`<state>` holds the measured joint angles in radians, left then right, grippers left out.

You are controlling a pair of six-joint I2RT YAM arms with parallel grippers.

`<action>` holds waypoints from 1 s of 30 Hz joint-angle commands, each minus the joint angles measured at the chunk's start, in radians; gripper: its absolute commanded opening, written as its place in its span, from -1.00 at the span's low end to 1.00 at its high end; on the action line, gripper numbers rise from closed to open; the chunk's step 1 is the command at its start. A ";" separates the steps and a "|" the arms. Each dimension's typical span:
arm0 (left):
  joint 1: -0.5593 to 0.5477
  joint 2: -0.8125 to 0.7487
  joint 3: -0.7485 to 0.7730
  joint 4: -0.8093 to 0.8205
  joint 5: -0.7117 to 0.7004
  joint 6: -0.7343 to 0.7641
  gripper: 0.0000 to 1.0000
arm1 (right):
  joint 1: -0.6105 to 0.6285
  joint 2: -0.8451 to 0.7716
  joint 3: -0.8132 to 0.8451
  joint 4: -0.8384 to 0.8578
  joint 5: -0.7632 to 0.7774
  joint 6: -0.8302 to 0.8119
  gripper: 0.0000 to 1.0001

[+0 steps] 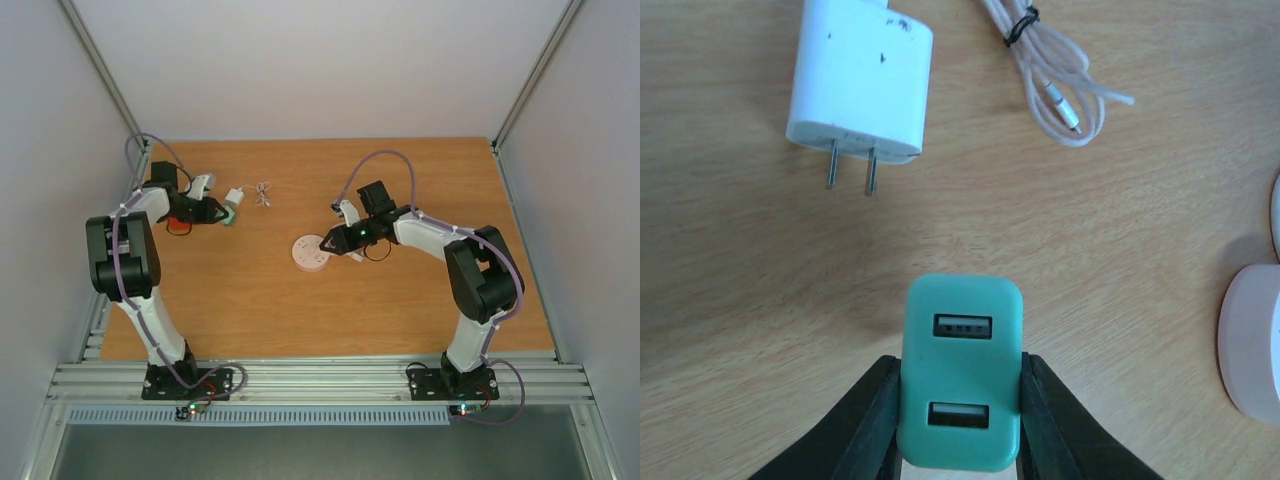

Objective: Pull the plug off the socket

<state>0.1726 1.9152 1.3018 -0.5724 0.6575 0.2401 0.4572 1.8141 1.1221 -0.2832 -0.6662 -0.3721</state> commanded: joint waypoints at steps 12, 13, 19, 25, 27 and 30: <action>0.002 0.055 0.015 0.008 -0.039 -0.004 -0.36 | -0.044 -0.020 0.102 -0.178 0.090 -0.242 0.15; 0.002 0.053 0.016 0.010 -0.048 -0.005 -0.27 | -0.046 -0.016 0.109 -0.184 0.091 -0.244 0.16; 0.002 0.018 0.021 0.022 -0.098 -0.012 0.06 | -0.046 -0.001 0.131 -0.199 0.092 -0.261 0.24; 0.001 -0.040 0.025 0.028 -0.111 0.001 0.35 | -0.045 0.017 0.156 -0.215 0.097 -0.294 0.26; -0.004 -0.065 0.028 0.026 -0.114 0.014 0.46 | -0.043 0.022 0.164 -0.225 0.103 -0.322 0.27; -0.020 -0.112 0.027 0.021 -0.127 0.048 0.63 | -0.040 0.032 0.175 -0.250 0.112 -0.387 0.27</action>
<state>0.1673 1.8927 1.3018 -0.5667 0.5457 0.2481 0.4141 1.8229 1.2594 -0.4892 -0.5720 -0.6609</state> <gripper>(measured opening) 0.773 0.635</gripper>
